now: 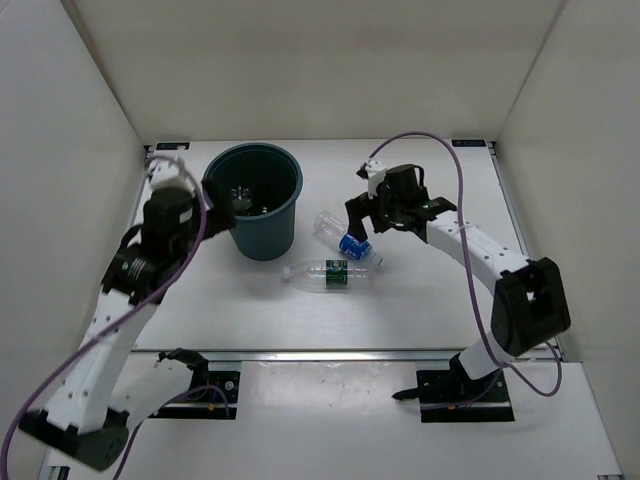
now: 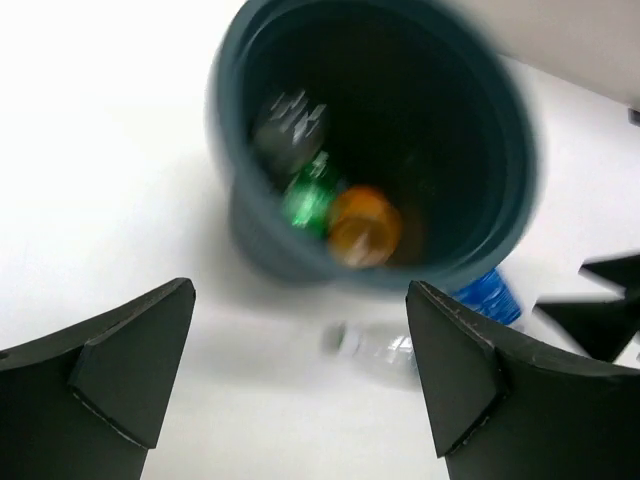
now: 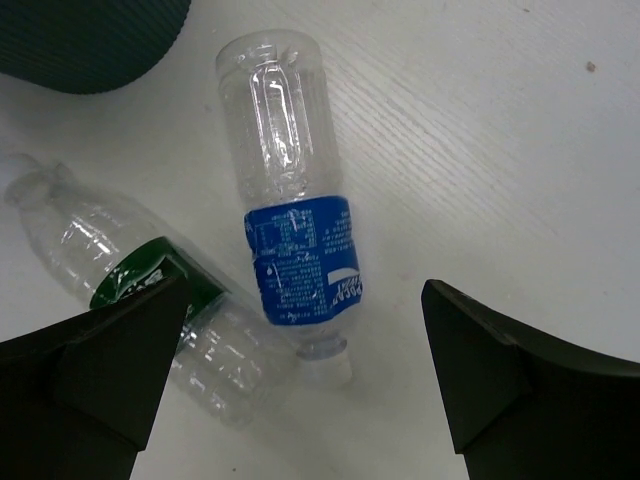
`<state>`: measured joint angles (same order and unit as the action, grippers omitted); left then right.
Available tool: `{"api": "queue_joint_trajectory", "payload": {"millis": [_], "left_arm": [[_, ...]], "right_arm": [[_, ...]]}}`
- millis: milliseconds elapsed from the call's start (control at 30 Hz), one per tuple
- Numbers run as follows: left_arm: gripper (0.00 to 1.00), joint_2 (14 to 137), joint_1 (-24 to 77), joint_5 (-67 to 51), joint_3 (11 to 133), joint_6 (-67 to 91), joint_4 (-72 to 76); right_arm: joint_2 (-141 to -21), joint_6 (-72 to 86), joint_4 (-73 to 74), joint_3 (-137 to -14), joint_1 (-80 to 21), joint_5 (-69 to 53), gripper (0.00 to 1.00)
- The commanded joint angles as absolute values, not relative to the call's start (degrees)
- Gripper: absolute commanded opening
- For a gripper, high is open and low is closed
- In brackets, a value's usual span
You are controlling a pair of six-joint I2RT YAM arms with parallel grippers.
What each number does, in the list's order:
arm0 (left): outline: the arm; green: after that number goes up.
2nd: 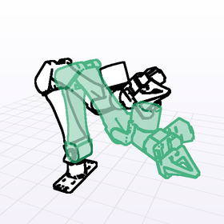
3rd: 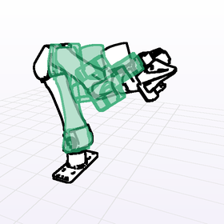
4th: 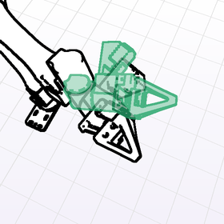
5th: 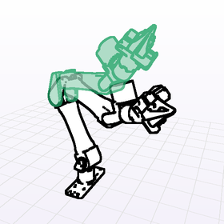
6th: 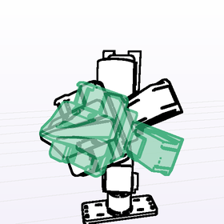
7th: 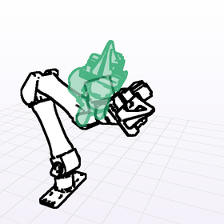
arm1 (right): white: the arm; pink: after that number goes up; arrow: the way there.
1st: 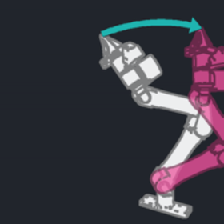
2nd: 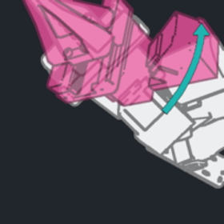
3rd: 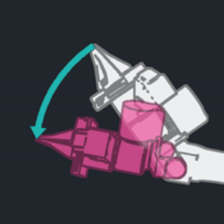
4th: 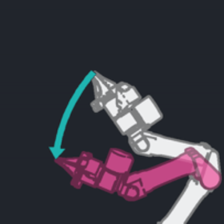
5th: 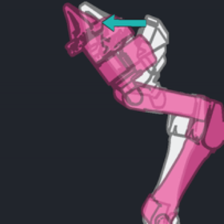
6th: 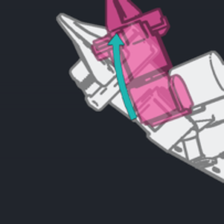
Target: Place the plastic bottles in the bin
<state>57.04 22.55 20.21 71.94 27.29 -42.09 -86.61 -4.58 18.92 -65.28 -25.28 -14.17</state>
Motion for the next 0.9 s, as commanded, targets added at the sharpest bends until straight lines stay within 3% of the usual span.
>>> {"api": "queue_joint_trajectory", "payload": {"millis": [0,167,567,633,733,800,833,867], "left_arm": [[0.99,50.6,21.8,21.5,61.7,35.5,-57.0],[0.99,36.6,18.3,18.8,49.1,49.3,-64.8],[0.99,33.8,22.1,19.2,45.5,55.6,-67.1],[0.99,33.3,20.7,18.7,45.6,55.2,-66.4],[0.98,33.3,20.0,17.7,45.2,54.2,-66.0],[0.99,33.9,20.3,17.9,45.2,54.1,-65.7],[0.99,34.1,20.5,18.1,45.2,54.1,-65.4],[0.99,34.6,20.9,18.1,45.3,53.9,-64.9]], "right_arm": [[-90.8,-8.0,18.8,-69.9,-27.0,-11.9,0.99],[-97.1,-9.9,17.9,-72.4,-27.9,-14.0,0.99],[-109.1,-10.4,12.7,-74.8,-29.8,-12.0,0.96],[-109.7,-9.1,11.9,-75.0,-28.5,-13.2,0.88],[-108.7,-6.0,11.0,-75.3,-26.9,-14.2,0.62],[-106.4,-4.0,8.4,-74.9,-25.4,-14.9,0.27],[-104.4,-2.9,7.3,-74.1,-24.4,-14.7,0.2],[-102.4,-2.6,7.1,-73.7,-23.2,-14.4,0.21]]}}
